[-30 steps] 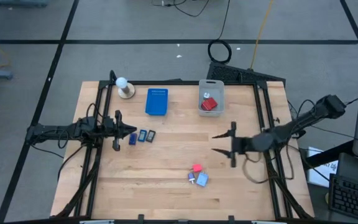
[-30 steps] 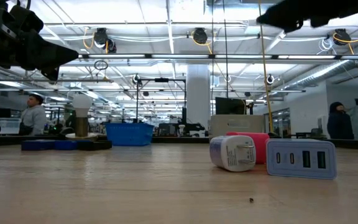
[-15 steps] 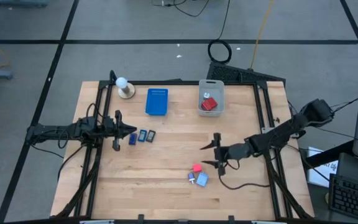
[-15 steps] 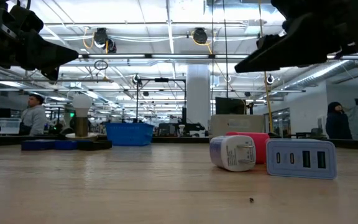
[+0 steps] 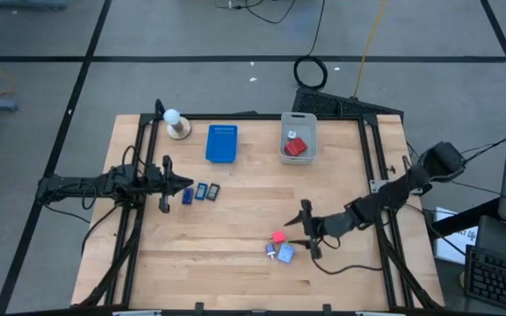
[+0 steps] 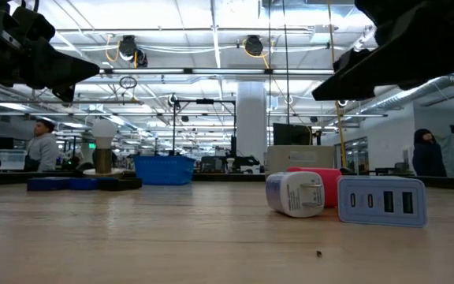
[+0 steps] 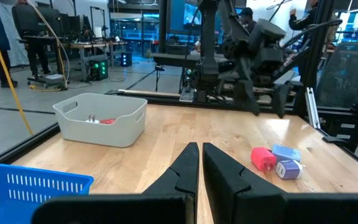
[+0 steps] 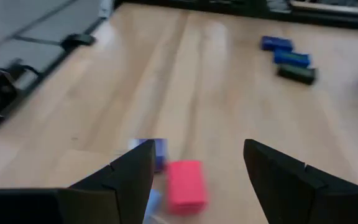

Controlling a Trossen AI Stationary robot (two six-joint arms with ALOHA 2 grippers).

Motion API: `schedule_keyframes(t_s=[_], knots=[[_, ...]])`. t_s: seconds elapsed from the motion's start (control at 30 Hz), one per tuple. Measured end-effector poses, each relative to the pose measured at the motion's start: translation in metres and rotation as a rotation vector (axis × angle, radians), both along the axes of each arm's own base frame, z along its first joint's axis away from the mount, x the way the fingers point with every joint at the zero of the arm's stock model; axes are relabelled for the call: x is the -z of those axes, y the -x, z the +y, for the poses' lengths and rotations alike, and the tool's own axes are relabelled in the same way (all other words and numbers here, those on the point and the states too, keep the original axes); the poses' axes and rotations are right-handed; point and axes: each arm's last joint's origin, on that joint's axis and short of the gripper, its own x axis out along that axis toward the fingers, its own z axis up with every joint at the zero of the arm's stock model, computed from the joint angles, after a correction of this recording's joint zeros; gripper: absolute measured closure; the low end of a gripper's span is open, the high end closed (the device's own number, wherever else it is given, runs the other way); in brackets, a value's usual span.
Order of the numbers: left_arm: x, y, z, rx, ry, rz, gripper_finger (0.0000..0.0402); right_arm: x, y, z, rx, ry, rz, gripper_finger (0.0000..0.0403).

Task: Pick & Place Office items
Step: Put the blue charger adapter into the gray bin

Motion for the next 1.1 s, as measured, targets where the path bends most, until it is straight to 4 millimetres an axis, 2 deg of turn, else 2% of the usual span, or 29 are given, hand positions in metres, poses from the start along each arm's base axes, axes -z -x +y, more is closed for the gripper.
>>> schedule_keyframes(t_s=[0.13,0.33,0.47,0.6,0.77,1.0,1.1], knots=[[0.0,0.0,0.0,0.0,0.0,0.0,0.038,0.015,0.002,0.021,-0.047,-0.041,0.02,0.0167],[0.0,0.0,0.0,0.0,0.0,0.001,0.038,0.019,-0.006,0.064,-0.141,-0.089,0.031,0.0167],[0.0,0.0,0.0,0.0,0.0,0.0,0.038,0.027,-0.013,0.091,-0.215,-0.152,0.111,0.0167],[0.0,0.0,0.0,0.0,0.0,0.0,0.038,0.042,-0.019,0.107,-0.207,-0.127,0.206,0.0167],[0.0,0.0,0.0,0.0,0.0,0.001,0.038,0.05,-0.023,0.107,-0.106,-0.065,0.267,0.0168],[0.0,0.0,0.0,0.0,0.0,0.001,0.038,0.048,-0.01,0.095,0.086,-0.007,0.362,0.0168],[0.0,0.0,0.0,0.0,0.0,0.001,0.038,0.044,-0.005,0.091,0.139,-0.033,0.407,0.0168]])
